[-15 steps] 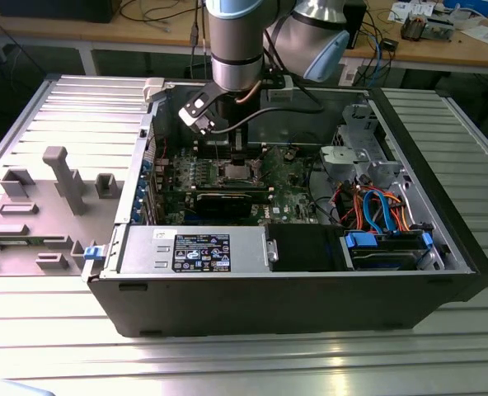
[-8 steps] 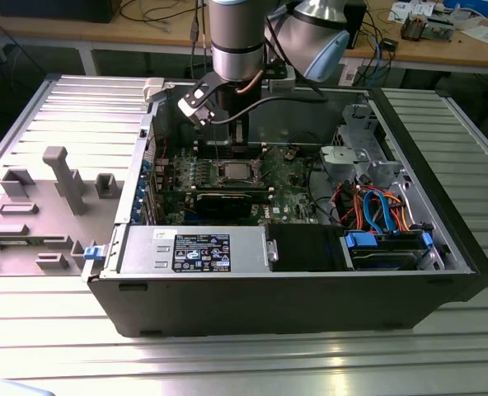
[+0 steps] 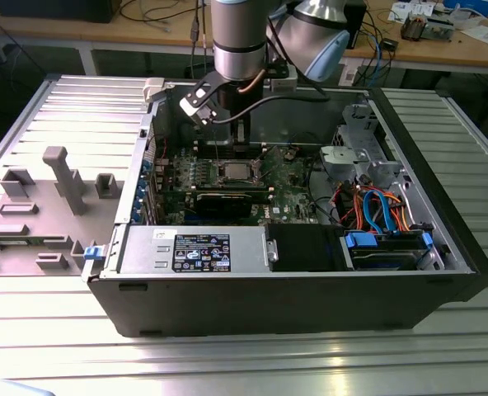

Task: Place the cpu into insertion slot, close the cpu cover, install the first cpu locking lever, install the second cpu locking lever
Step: 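Close the cpu cover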

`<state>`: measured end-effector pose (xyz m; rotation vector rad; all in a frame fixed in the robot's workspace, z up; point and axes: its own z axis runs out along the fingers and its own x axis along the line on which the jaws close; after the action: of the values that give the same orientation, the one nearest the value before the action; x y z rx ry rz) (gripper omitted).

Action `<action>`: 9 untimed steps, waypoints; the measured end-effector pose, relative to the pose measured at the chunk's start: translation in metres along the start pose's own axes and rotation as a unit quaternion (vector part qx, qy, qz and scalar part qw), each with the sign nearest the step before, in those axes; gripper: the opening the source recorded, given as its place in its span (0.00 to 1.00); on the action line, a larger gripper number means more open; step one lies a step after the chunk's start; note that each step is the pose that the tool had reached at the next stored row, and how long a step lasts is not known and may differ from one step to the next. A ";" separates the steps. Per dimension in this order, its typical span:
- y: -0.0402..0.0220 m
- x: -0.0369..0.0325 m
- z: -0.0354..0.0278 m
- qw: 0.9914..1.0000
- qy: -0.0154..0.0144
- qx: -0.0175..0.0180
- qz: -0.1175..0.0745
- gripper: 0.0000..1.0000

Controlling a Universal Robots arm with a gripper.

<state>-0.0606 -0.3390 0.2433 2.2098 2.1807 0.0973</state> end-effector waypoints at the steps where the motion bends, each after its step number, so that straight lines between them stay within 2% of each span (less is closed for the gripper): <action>1: 0.0009 0.0000 0.0001 1.000 0.000 0.000 0.000 0.11; 9: 0.0031 0.0001 0.0003 1.000 0.000 0.000 0.000 0.11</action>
<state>-0.0575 -0.3389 0.2432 2.2100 2.1806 0.0976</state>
